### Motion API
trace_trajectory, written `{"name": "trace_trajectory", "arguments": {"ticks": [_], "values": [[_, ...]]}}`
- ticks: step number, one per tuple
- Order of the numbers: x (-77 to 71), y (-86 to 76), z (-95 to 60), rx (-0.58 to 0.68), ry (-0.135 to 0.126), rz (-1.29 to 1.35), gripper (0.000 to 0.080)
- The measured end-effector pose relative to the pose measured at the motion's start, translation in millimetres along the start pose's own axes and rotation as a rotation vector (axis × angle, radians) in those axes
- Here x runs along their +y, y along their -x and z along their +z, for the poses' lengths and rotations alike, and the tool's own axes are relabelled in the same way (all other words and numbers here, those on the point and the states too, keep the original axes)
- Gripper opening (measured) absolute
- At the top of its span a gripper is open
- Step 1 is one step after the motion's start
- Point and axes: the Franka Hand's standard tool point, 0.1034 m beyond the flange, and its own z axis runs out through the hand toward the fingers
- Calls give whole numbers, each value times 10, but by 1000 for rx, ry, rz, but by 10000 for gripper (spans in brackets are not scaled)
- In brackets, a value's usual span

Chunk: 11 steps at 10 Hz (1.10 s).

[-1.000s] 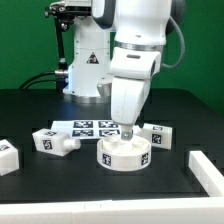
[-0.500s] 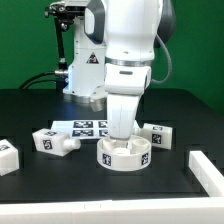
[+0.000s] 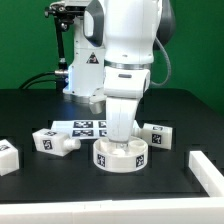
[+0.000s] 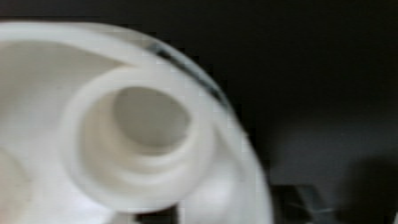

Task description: Assemble stool

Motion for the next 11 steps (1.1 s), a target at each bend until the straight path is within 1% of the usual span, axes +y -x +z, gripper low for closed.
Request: {"name": "trace_trajectory", "arguments": {"ticks": [1, 2, 3, 4, 7, 8, 9, 10, 11], "values": [[134, -9, -64, -8, 0, -78, 69], [267, -77, -119, -8, 9, -129, 69], [340, -175, -128, -5, 10, -196, 24], [355, -288, -113, -6, 14, -256, 24], [361, -279, -114, -5, 16, -247, 24], [397, -262, -115, -9, 9, -301, 24], [602, -258, -132, -17, 1, -383, 24], [866, -313, -140, -27, -14, -416, 25], [1053, -341, -148, -33, -26, -480, 25]]}}
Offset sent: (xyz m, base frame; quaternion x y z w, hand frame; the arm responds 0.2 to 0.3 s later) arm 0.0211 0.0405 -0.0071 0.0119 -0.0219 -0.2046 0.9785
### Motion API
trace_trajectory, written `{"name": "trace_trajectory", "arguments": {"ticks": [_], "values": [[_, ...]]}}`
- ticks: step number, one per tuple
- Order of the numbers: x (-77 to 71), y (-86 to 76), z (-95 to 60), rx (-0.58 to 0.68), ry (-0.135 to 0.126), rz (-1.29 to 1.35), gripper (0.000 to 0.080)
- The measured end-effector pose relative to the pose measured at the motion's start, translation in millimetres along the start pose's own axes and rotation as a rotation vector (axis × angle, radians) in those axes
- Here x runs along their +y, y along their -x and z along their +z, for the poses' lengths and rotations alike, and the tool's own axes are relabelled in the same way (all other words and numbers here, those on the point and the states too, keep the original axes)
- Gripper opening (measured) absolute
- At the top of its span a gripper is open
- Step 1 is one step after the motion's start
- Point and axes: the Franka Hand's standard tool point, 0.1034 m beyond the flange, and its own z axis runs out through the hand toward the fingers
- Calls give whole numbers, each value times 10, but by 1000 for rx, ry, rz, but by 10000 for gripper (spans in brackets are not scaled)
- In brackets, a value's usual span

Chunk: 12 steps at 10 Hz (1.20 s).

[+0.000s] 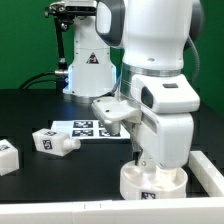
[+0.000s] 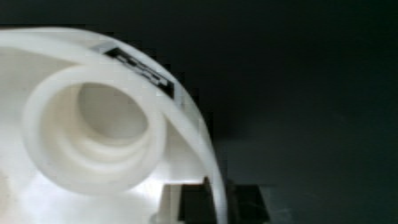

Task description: Assemble stool

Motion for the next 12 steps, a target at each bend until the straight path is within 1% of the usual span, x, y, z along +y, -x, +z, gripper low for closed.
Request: {"name": "trace_trajectory", "arguments": {"ticks": [1, 4, 5, 7, 10, 11, 12], "values": [[37, 3, -4, 0, 14, 22, 25], [37, 0, 0, 0, 13, 23, 25], [111, -21, -9, 1, 21, 32, 25], [179, -130, -20, 5, 0, 54, 25], [220, -299, -31, 16, 6, 60, 25], [220, -303, -28, 16, 8, 83, 25], [218, -303, -27, 18, 16, 84, 25]]}}
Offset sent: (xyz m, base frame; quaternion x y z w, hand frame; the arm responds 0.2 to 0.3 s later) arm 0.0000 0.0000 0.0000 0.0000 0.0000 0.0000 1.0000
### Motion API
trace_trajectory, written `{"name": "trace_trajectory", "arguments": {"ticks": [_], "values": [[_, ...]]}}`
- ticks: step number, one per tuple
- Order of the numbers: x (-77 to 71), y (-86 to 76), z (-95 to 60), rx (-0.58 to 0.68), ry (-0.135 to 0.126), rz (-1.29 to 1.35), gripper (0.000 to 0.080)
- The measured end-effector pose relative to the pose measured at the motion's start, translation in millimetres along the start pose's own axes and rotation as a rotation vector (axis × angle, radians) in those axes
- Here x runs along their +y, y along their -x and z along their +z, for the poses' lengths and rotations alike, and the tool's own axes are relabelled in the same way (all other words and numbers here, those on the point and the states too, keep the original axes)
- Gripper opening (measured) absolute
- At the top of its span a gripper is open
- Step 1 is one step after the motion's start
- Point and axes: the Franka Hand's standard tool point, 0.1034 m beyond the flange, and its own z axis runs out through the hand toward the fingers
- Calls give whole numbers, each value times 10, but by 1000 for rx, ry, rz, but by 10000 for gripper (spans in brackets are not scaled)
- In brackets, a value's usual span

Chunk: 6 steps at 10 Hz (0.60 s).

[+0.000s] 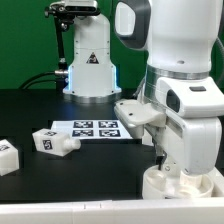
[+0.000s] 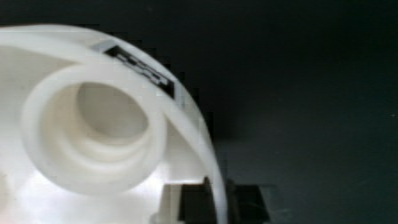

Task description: Assemble stool

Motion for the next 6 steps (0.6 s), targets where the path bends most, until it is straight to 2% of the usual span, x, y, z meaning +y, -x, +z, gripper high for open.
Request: {"name": "trace_trajectory", "arguments": {"ticks": [1, 2, 3, 4, 5, 6], "values": [[-4, 5, -3, 2, 9, 1, 25], [-7, 7, 3, 2, 8, 2, 108], [-8, 8, 5, 2, 8, 2, 244], [-6, 7, 0, 2, 8, 3, 244], [5, -19, -102, -2, 19, 59, 445], [-43, -49, -247, -7, 31, 112, 577]]}}
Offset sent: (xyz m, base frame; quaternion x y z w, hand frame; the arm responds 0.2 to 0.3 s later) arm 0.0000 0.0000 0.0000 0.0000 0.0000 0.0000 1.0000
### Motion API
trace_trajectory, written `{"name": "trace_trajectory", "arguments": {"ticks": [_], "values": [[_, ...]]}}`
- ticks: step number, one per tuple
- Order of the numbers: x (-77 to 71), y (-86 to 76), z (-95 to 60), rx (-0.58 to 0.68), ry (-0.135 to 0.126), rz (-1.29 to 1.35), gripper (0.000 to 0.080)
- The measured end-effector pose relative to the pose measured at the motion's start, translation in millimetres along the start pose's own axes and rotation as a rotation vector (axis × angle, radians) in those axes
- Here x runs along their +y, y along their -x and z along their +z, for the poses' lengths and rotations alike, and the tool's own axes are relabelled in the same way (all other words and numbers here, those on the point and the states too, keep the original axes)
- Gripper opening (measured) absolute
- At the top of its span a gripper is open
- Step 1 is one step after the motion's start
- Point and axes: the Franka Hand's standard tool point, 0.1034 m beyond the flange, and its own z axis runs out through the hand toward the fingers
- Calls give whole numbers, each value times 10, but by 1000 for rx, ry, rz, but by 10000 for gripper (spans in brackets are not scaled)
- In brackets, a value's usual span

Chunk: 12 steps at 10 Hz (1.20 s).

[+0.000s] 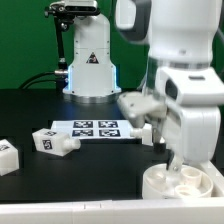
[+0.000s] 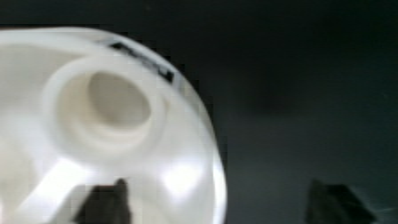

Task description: Assemble stool

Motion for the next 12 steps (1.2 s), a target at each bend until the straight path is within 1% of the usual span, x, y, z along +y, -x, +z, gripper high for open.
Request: {"name": "trace_trajectory", "arguments": {"ticks": [1, 2, 3, 5, 6, 7, 8, 9, 10, 11, 12], "values": [[-35, -27, -94, -2, 7, 88, 577], [-6, -25, -135, -1, 16, 136, 635], [32, 44, -95, 1, 15, 79, 635], [31, 43, -80, 2, 13, 115, 647], [22, 34, -81, 4, 16, 164, 648], [-84, -34, -105, 14, 36, 284, 648], [-249, -64, -159, 11, 27, 363, 648], [-348, -55, -227, 15, 27, 489, 648], [-373, -52, -219, 30, 39, 510, 648], [-318, -14, -205, 47, 60, 529, 648], [-329, -24, -200, 45, 55, 575, 648]]}}
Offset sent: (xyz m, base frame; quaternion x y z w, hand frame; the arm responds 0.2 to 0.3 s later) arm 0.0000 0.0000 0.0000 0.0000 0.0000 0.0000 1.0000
